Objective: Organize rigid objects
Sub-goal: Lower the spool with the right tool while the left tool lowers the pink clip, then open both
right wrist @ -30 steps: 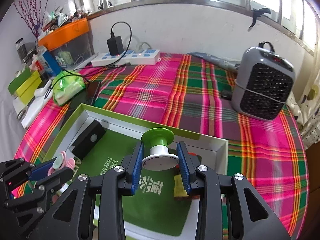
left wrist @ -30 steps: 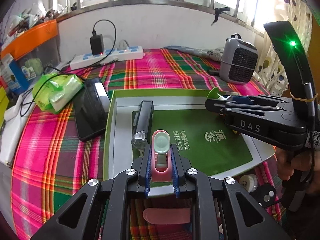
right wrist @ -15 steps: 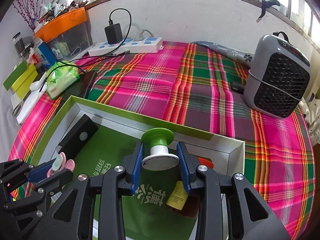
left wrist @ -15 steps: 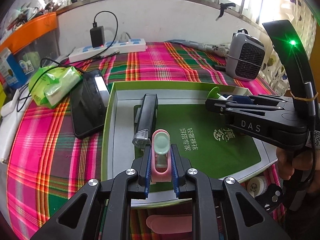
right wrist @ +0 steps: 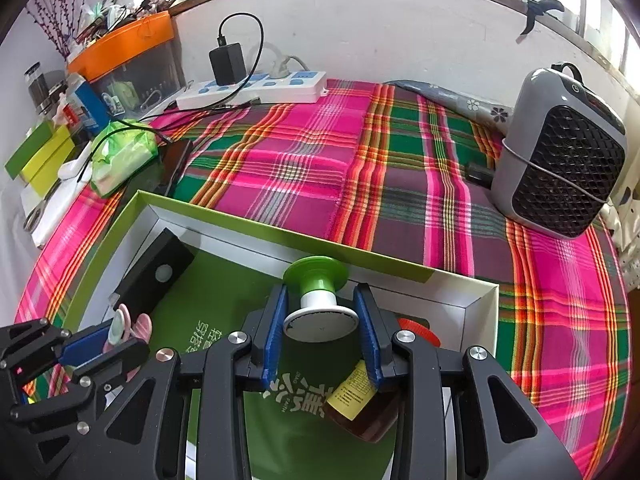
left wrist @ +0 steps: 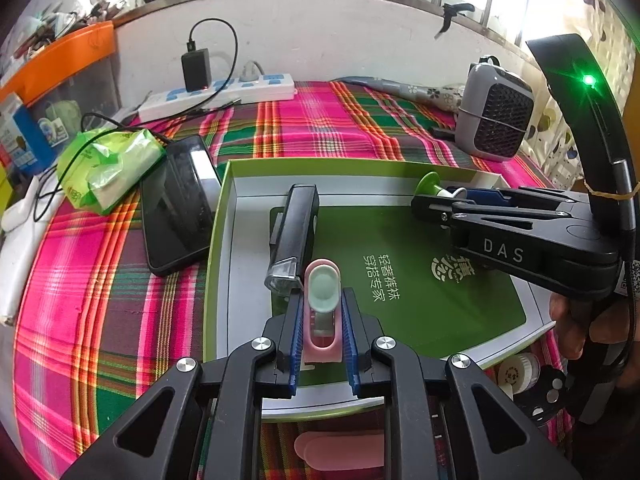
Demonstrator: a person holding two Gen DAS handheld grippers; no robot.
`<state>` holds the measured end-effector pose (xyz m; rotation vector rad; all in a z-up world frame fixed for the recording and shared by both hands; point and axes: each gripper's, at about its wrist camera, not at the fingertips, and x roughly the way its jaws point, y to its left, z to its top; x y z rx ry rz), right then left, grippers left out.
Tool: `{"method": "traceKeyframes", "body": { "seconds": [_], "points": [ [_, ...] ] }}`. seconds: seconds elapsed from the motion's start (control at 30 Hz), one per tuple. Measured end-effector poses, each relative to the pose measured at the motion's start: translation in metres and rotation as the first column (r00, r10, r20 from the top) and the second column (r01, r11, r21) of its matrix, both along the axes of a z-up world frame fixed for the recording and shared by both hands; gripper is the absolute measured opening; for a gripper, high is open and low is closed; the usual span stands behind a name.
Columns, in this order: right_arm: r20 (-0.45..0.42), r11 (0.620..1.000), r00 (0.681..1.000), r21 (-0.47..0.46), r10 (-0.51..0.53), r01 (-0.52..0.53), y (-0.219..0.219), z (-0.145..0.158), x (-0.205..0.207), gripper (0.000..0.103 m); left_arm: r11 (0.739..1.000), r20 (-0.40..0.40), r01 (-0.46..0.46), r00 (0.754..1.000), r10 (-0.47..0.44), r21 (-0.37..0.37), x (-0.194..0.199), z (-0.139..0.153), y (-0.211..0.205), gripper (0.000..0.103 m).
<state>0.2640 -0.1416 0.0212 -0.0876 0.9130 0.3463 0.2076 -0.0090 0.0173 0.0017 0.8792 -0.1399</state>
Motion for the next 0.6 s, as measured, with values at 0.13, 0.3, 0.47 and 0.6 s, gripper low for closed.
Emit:
{"method": "traceKeyframes", "body": {
  "seconds": [0.13, 0.3, 0.47, 0.6],
  "points": [
    [0.001, 1.0, 1.0, -0.001, -0.002, 0.002, -0.0002, -0.0003, -0.0002, 0.035, 1.0, 0.001, -0.003, 1.0, 0.003, -0.003, -0.0001, -0.0001, 0.0006, 0.021],
    [-0.005, 1.0, 1.0, 0.001, -0.003, 0.003, -0.0001, -0.0012, 0.0004, 0.037, 1.0, -0.002, -0.002, 1.0, 0.002, -0.014, -0.0001, -0.0007, 0.0026, 0.024],
    [-0.003, 1.0, 1.0, 0.008, -0.002, 0.002, 0.0004, -0.0009, 0.0001, 0.045, 1.0, -0.003, -0.001, 1.0, 0.001, -0.018, -0.0007, -0.0006, 0.0021, 0.025],
    [0.0, 1.0, 1.0, 0.006, -0.001, 0.001, 0.0008, -0.001, -0.0004, 0.045, 1.0, 0.0, 0.0, 1.0, 0.0, -0.019, -0.0018, -0.0003, 0.0016, 0.026]
  ]
}}
